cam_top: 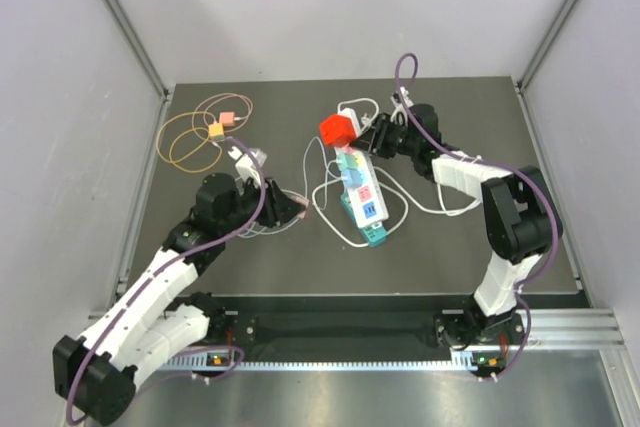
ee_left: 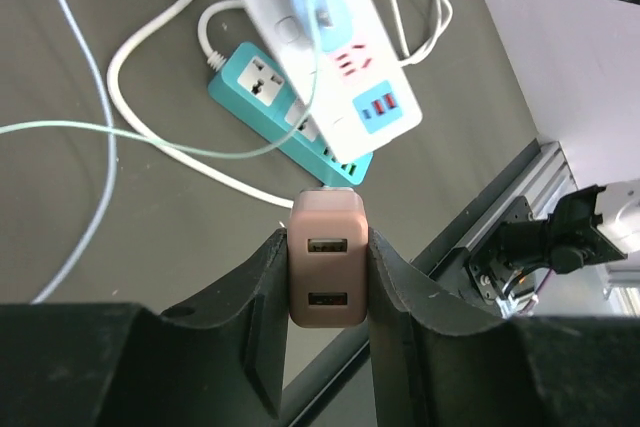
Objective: Pull the plug off the socket
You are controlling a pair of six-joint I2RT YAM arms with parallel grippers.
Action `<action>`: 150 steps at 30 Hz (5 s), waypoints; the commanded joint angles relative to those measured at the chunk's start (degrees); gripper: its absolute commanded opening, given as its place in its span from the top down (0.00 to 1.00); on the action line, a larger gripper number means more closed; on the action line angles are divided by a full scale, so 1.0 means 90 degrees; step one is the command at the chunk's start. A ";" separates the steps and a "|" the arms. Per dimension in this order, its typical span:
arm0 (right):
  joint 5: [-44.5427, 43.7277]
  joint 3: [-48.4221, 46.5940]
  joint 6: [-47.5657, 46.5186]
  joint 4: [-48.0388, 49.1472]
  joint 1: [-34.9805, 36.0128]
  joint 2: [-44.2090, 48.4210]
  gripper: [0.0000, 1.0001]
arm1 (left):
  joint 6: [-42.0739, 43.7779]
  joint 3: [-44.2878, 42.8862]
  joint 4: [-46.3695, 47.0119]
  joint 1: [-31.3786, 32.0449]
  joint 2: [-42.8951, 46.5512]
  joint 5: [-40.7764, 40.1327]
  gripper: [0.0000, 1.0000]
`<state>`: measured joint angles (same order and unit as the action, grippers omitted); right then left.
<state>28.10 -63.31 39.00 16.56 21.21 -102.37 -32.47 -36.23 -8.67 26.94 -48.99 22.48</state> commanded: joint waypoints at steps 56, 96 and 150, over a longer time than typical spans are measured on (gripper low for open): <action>0.1556 0.0989 0.2170 0.3649 -0.0003 0.0417 1.00 | -0.1733 -0.7009 0.1939 -0.4360 -0.9156 -0.1473 0.80; 0.1146 0.1019 0.1262 0.2819 -0.0003 0.0935 1.00 | -0.1812 0.0186 0.3317 -0.2439 -0.1014 0.1155 0.22; 0.0853 0.1077 0.1223 0.2506 -0.0003 0.1062 1.00 | -0.0836 -0.2380 0.1169 0.3169 -0.3970 -0.5671 0.50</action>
<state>34.02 -52.38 47.79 32.53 20.86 -97.58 -41.45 -54.72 1.67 55.24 -83.55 -27.57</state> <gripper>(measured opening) 0.357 0.505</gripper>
